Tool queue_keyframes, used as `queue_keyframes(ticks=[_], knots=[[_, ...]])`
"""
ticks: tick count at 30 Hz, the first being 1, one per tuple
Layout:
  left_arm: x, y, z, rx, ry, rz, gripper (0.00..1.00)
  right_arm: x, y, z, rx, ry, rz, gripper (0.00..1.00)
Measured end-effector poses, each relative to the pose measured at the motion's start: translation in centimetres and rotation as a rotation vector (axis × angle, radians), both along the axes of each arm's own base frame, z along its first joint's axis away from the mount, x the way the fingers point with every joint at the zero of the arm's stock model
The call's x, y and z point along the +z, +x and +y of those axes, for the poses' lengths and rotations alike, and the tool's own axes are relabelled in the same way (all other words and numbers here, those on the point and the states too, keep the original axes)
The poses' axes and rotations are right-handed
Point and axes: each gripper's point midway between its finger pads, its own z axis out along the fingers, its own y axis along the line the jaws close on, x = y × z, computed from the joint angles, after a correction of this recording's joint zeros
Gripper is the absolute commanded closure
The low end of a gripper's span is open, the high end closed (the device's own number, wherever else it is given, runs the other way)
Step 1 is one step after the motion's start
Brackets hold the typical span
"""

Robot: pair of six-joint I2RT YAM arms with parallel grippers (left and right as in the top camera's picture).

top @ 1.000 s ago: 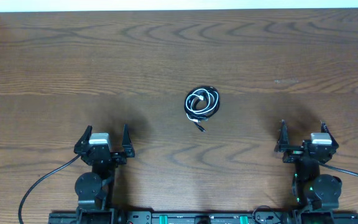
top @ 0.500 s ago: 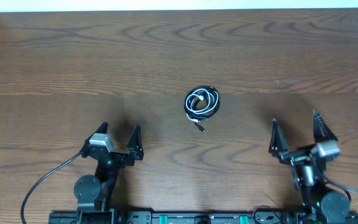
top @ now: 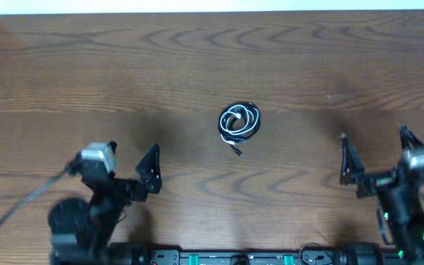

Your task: Untangle cables

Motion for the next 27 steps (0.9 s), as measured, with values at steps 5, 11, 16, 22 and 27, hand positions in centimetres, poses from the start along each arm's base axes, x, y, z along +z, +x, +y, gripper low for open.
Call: queue_keyframes(ticks=[5,11,16,22,27], knots=[[-1.6,1.2,-1.4,-0.084,-0.029,0.351,0.01,-1.8,3.7,2.4,0.144,0.026,0.256,0.01],[-3.9,2.9,-4.1,-0.238,-0.118,0.532,0.01,-5.6,5.5,8.2,0.506,0.198,0.495,0.01],[-6.0,2.5,-3.2,-0.180,-0.105,0.735,0.01,-8.1,6.3,8.9,0.523,0.273,0.665,0.01],[-4.4,4.7,-0.8,-0.053,-0.014,0.902,0.01,-5.7,7.4,10.1,0.405,0.135,0.786,0.01],[-6.8,7.1,-0.7,-0.017,-0.044,1.027,0.02,-3.9,8.9,13.7,0.465,0.104,0.750,0.06]])
